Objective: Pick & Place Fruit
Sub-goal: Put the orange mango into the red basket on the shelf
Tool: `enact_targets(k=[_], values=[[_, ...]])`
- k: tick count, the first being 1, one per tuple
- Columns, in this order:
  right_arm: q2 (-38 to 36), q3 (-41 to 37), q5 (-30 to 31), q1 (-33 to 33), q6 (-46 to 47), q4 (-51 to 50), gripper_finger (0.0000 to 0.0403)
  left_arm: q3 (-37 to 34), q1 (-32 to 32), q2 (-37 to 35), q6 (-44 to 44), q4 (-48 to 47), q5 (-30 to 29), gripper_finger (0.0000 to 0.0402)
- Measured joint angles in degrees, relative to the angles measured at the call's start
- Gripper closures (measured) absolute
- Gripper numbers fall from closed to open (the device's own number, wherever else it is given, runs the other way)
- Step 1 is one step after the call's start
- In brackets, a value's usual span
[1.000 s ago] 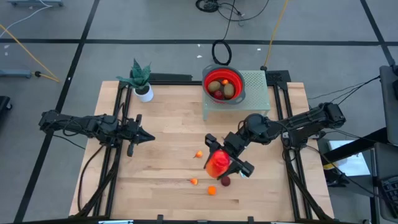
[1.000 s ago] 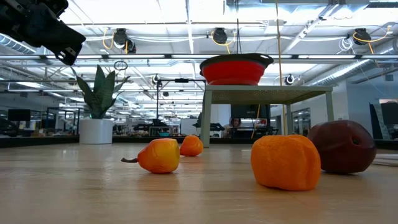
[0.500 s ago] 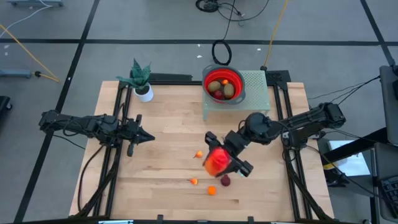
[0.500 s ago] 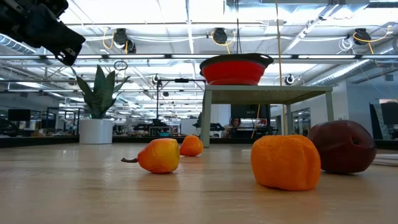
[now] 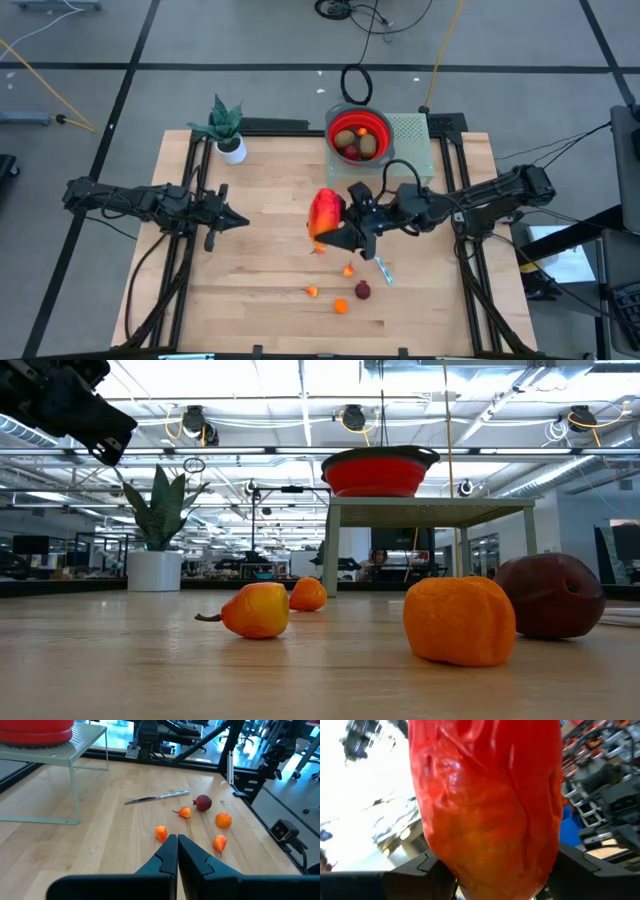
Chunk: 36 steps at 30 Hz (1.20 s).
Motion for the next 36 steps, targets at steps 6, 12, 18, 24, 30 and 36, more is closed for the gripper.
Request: enact_targets(k=[6,12,18,24,30,36], values=[[0.0,-0.02,6.7,0.02,2.75,6.75,0.0173,0.0,0.01,0.0,-1.16,0.02,-0.02,0.0392],[0.0,-0.02,16.02,0.02,9.11,10.03,0.0169,0.0,0.0,0.0,-1.33,0.02,-0.03,0.0392],[0.0,-0.02,17.55,-0.35,10.84,9.98,0.0172,0.0,-0.01,0.0,-1.33,0.02,-0.02,0.0392],[0.0,-0.02,17.44,-0.34,1.24,4.96,0.0171,0.0,0.01,0.0,-0.99,0.0,-0.04,0.0392],[0.0,-0.02,18.22,-0.35,-13.78,-9.3,0.0171,0.0,-0.01,0.0,-0.86,-0.02,-0.02,0.0392],[0.0,-0.02,25.47,-0.35,-26.84,-20.7,0.0175,0.0,0.01,0.0,-0.87,-0.02,-0.04,0.0392]])
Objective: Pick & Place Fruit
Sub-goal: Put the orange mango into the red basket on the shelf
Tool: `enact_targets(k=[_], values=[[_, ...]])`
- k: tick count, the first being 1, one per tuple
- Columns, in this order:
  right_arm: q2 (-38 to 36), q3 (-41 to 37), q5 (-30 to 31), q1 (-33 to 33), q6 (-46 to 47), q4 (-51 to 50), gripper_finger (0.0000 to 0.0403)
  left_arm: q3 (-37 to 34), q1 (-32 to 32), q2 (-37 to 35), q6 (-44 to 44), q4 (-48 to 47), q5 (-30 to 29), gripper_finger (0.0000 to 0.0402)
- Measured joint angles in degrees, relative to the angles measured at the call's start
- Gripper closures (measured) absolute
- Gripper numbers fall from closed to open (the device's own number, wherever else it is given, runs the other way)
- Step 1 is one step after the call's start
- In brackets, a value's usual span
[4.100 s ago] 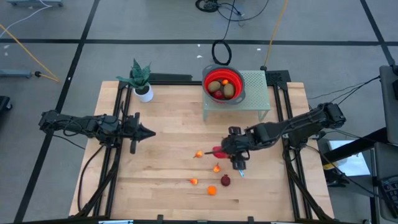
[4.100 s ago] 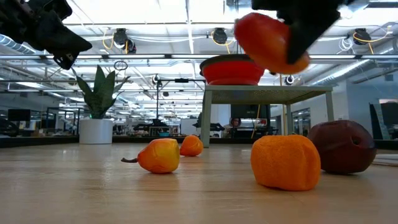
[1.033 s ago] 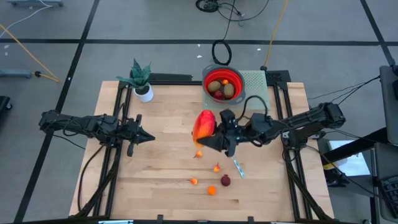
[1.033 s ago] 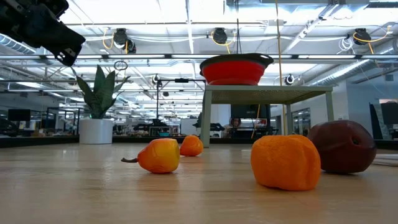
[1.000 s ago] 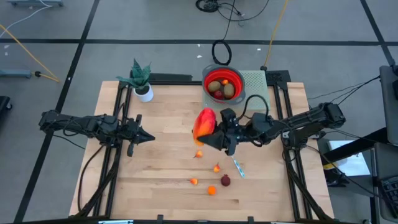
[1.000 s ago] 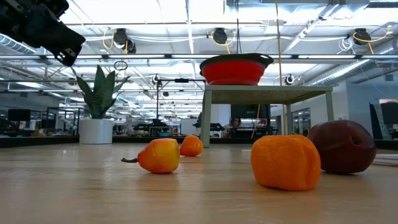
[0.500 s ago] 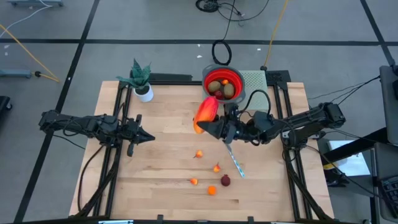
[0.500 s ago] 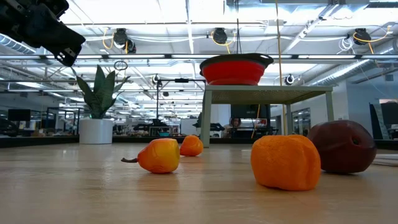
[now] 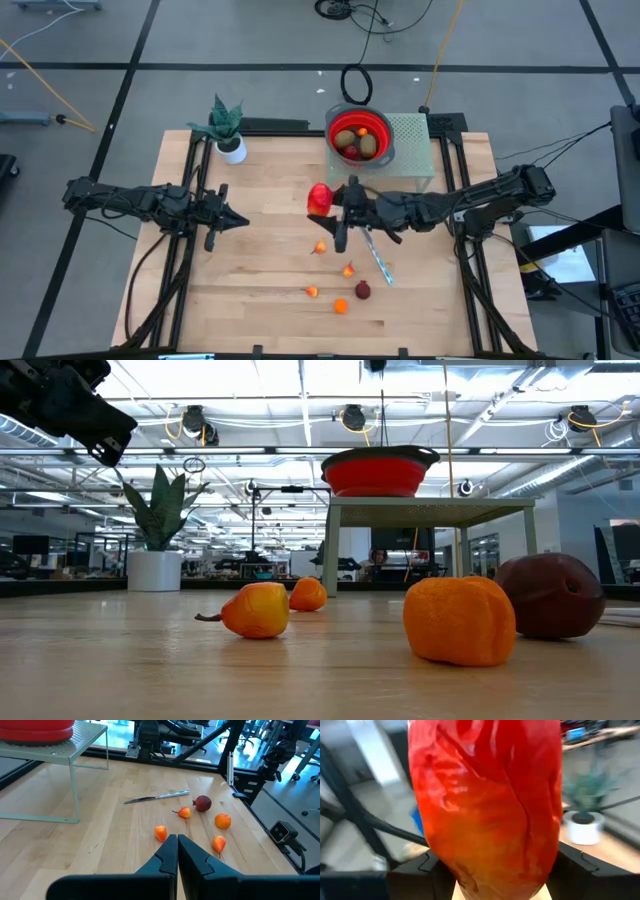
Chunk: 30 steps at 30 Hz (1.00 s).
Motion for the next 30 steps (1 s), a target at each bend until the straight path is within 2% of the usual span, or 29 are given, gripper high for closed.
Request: enact_targets(k=[8,14,18,30], values=[[-0.01,0.0,11.97,0.0,-14.46,-7.42,0.0173,0.0,-0.02,0.0,-0.02,0.0,0.02,0.0392],[-0.96,0.0,21.14,-0.33,-27.59,-8.79,0.0175,0.0,-0.02,0.0,-0.37,0.02,0.01,0.0392],[-3.36,-0.02,26.36,-2.23,-29.95,-10.44,0.0172,0.0,0.01,0.01,-0.55,0.22,0.02,0.0392],[-14.9,0.0,26.5,-15.06,-29.83,-14.7,0.0168,0.0,0.01,0.02,-1.97,0.74,-0.65,0.0392]])
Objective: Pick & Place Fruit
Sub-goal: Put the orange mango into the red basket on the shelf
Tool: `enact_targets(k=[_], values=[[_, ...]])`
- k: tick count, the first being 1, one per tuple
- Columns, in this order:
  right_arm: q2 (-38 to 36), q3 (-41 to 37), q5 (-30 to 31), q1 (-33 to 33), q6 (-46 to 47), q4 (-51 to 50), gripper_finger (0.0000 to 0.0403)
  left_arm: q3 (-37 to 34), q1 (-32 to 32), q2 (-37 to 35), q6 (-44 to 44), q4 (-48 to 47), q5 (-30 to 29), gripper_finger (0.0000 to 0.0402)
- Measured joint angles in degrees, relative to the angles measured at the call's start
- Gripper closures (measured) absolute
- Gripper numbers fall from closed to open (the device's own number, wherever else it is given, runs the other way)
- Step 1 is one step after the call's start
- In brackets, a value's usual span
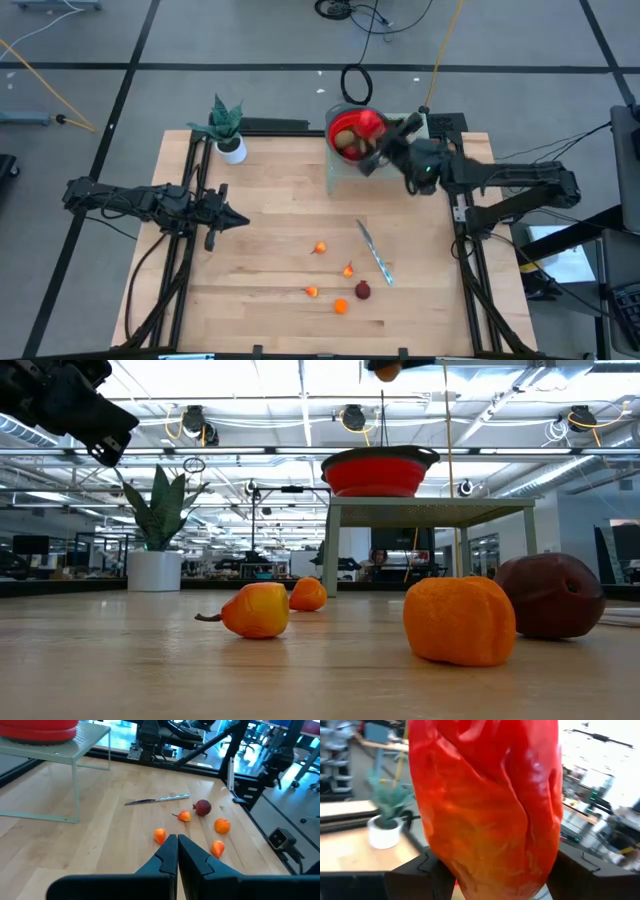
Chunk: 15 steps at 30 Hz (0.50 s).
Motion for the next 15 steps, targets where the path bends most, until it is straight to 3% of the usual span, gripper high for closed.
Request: enact_targets(k=[7,15], values=[[-3.67,0.0,-1.27,-7.0,0.06,-0.65,0.0168,0.0,0.02,0.0,-0.37,0.0,-4.09,0.0392],[-4.03,0.02,-14.49,-15.41,7.81,-5.17,0.0175,0.0,0.0,0.0,-1.91,0.0,-6.62,0.0392]])
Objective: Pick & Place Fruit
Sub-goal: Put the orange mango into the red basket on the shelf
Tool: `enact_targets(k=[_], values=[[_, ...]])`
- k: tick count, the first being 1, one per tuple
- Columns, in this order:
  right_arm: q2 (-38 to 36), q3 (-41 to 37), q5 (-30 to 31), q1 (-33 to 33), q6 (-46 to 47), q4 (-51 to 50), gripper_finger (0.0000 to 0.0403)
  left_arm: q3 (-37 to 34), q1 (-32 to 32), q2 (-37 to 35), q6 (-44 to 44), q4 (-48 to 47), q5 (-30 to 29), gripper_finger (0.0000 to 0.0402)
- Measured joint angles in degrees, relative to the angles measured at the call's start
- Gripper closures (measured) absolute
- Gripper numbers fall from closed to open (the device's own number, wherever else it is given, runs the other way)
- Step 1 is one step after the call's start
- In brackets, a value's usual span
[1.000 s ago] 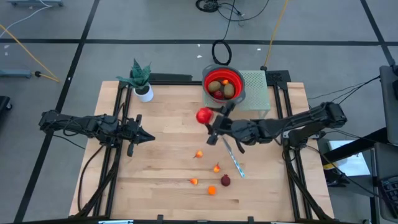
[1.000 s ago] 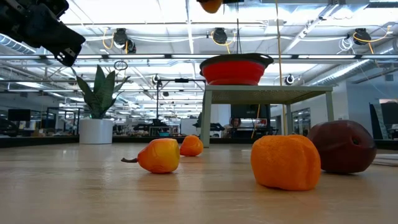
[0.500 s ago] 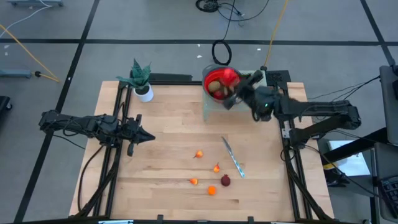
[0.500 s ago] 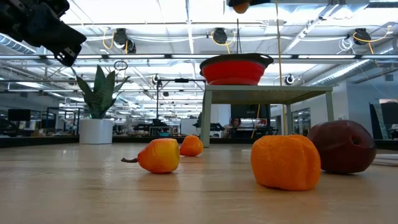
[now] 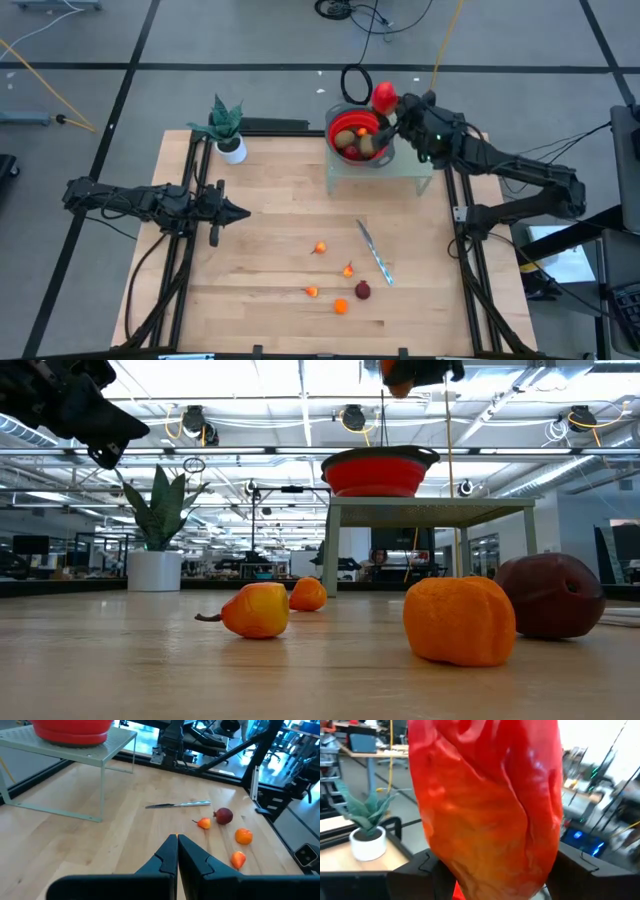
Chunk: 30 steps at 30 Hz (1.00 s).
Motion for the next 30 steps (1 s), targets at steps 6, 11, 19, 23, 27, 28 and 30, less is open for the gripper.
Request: enact_targets(k=[6,11,19,23,27,28,30], values=[[0.24,0.0,-10.01,-5.69,8.97,-6.03,0.017,0.0,0.0,-0.01,0.64,0.0,0.01,0.0392],[0.29,0.0,-18.35,-9.22,13.84,-8.07,0.0174,0.0,-0.01,0.0,0.46,-0.1,0.03,0.0392],[1.65,0.02,-25.01,-11.86,17.54,-8.62,0.0172,0.0,-0.02,-0.02,0.29,-0.22,0.05,0.0392],[3.15,0.0,-27.04,-12.63,18.01,-8.72,0.0173,0.0,-0.01,0.0,0.23,0.22,0.04,0.0392],[4.78,0.0,-29.41,-13.39,18.13,-8.82,0.017,0.0,-0.02,0.0,0.98,2.76,0.1,0.0392],[5.22,0.0,-29.46,-13.39,18.15,-8.69,0.017,0.0,-0.02,0.0,1.94,3.86,0.37,0.0392],[5.96,0.0,-29.61,-13.39,18.16,-8.69,0.017,0.0,-0.01,0.0,5.26,6.21,2.12,0.0392]])
